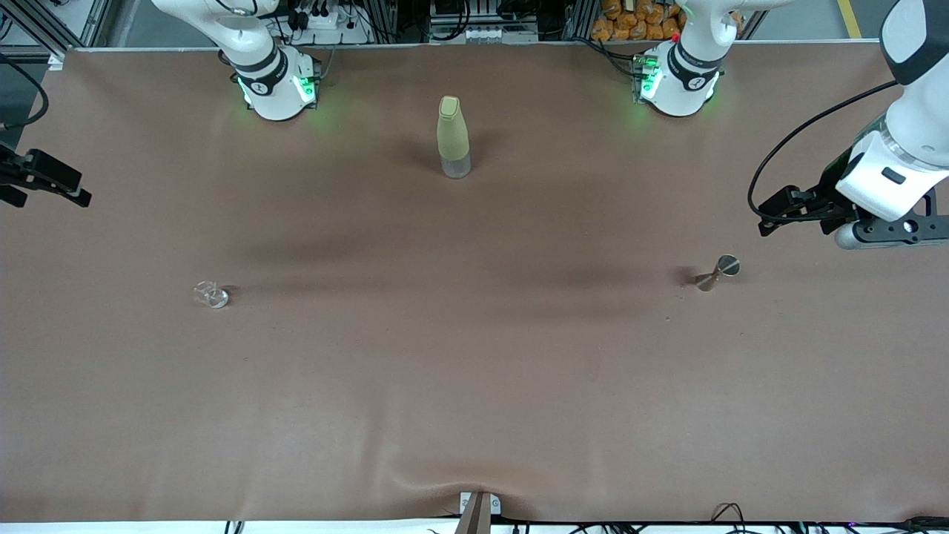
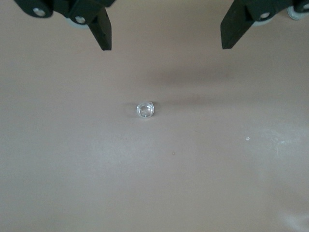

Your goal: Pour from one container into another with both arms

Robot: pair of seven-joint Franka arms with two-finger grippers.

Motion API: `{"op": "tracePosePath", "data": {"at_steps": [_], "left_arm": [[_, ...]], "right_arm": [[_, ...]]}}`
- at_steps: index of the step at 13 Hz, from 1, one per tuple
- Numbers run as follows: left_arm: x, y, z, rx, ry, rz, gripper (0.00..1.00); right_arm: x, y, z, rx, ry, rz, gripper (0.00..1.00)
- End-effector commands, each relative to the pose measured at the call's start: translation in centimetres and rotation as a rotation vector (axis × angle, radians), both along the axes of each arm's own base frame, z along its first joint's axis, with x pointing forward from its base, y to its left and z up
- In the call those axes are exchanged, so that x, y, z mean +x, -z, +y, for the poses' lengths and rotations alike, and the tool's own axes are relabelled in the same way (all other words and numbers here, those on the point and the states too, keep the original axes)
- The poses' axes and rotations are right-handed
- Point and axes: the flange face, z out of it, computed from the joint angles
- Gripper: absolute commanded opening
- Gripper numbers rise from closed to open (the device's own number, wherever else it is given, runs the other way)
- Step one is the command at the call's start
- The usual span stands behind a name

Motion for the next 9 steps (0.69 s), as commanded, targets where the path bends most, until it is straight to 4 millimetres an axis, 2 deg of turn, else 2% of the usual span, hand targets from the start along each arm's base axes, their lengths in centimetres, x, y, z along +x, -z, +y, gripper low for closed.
{"op": "tracePosePath", "data": {"at_steps": [1, 4, 9], "left_arm": [[0.1, -0.1, 0.1, 0.006, -0.018, -0.011, 1.0], [0.4, 0.8, -0.1, 0.02, 0.009, 0.002, 1.0], [0.6, 0.9, 0.2, 0.02, 0.012, 0.003, 1.0]], "right_arm": [[0.5, -0.7, -0.3, 0.017, 0.03, -0.005, 1.0], [1.0, -0.1, 0.0, 0.015, 0.018, 0.001, 1.0], [2.1, 1.4, 0.0, 0.021, 0.023, 0.023, 1.0]]}}
